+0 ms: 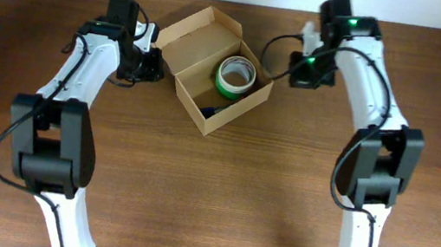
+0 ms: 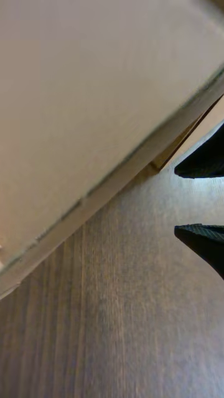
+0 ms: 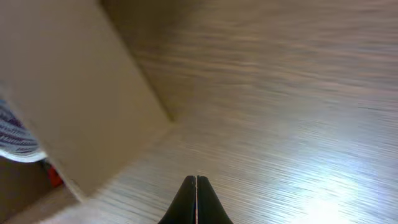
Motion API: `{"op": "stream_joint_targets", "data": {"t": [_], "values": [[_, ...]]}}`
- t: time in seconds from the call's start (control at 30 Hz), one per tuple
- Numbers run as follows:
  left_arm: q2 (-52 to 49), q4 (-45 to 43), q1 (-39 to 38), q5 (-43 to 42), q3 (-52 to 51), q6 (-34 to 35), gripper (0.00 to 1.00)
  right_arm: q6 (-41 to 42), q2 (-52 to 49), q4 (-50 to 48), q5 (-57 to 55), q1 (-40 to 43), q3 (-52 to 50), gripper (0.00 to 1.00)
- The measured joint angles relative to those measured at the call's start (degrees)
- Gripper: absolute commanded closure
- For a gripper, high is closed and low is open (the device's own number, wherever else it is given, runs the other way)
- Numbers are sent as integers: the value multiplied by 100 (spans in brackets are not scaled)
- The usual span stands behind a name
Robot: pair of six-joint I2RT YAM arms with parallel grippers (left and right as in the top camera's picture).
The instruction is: Pack container
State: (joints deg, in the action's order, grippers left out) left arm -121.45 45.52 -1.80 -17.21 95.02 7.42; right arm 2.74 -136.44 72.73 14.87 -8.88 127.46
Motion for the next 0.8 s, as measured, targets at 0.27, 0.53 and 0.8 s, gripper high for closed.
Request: {"op": "stream_joint_targets", "data": {"t": [0.27, 0.53, 0.8], "values": [[-157, -452, 0, -2, -15, 136, 76, -223, -219, 35, 44, -564, 0, 96], [-157, -820, 0, -17, -15, 319, 76, -369, -219, 422, 50, -903, 0, 96], [-157, -940, 4, -17, -15, 422, 76, -763, -219, 863, 256, -1176, 0, 96]]}}
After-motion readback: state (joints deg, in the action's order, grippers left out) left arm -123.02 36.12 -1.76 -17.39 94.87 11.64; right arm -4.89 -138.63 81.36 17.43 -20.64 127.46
